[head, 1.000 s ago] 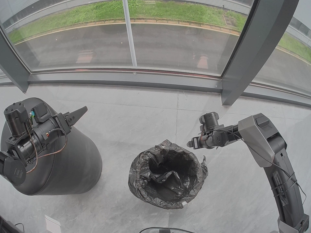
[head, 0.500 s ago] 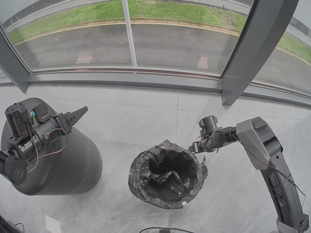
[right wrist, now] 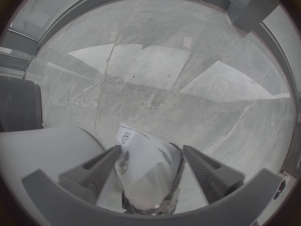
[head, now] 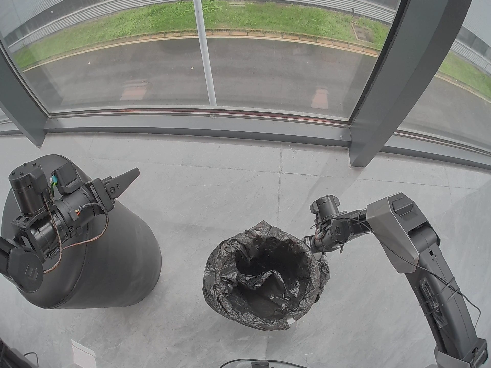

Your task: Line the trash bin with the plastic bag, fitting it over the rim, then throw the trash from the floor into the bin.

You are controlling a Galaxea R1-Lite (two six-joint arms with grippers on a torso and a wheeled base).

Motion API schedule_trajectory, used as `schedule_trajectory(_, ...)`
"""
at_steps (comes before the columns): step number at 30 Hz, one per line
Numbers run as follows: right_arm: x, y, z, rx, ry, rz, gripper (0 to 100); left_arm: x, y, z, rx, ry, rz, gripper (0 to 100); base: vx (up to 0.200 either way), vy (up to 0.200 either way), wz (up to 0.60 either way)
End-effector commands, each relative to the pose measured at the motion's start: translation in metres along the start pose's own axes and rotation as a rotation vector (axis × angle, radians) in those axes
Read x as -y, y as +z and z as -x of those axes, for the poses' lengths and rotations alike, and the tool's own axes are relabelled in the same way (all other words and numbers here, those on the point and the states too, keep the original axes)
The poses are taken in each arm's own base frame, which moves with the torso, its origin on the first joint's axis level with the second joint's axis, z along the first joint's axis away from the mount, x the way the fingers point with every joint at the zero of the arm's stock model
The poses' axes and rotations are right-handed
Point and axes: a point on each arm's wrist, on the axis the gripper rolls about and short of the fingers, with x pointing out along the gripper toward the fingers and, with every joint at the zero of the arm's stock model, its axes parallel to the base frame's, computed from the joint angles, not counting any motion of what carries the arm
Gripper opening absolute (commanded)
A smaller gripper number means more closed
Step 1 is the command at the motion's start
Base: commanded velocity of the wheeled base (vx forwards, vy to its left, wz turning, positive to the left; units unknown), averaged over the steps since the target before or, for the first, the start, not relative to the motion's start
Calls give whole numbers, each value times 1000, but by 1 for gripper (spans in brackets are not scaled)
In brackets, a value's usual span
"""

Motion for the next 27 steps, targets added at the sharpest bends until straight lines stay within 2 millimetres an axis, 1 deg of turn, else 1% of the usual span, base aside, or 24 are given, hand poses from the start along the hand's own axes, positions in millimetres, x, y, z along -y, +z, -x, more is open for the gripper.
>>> schedule_trajectory(1, -2, -4, -4, -9, -3, -15, 0, -3, -7, -4, -32, 7, 12, 100, 0, 0, 0)
schedule_trajectory(9, -2, -2, -1, -4, -6, -31, 0, -3, -7, -4, -32, 7, 12, 100, 0, 0, 0)
schedule_trajectory(12, -3, 2, 4, 7, -6, -52, 0, -2, -6, -4, -31, 7, 12, 100, 0, 0, 0)
schedule_trajectory(14, -4, 8, 11, 19, -3, -59, 0, -2, -6, -3, -30, 6, 11, 100, 0, 0, 0)
schedule_trajectory(17, -4, 25, 38, 34, -2, -65, 0, -1, -5, -3, -24, 4, 9, 100, 0, 0, 0)
schedule_trajectory(18, -4, 25, 38, 34, -2, -65, 0, -1, -5, -3, -24, 4, 9, 100, 0, 0, 0)
schedule_trajectory(20, -4, 42, 67, 68, -5, -78, 0, -1, -4, -2, -19, 5, 8, 100, 0, 0, 0)
schedule_trajectory(21, -4, 43, 69, 71, -5, -79, 0, -1, -4, -2, -19, 5, 8, 100, 0, 0, 0)
schedule_trajectory(22, -5, 57, 93, 112, -1, -84, 0, 0, -2, 0, -6, 2, 6, 100, 0, 0, 0)
schedule_trajectory(25, -5, 78, 134, 199, 10, -90, 0, 2, -1, 3, 19, -11, -2, 100, 0, 0, 0)
schedule_trajectory(26, -5, 79, 137, 205, 12, -91, 0, 2, -1, 4, 20, -11, -3, 100, 0, 0, 0)
schedule_trajectory(27, -5, 91, 163, 263, 6, -97, 0, 3, -2, 6, 37, -20, -9, 100, 0, 0, 0)
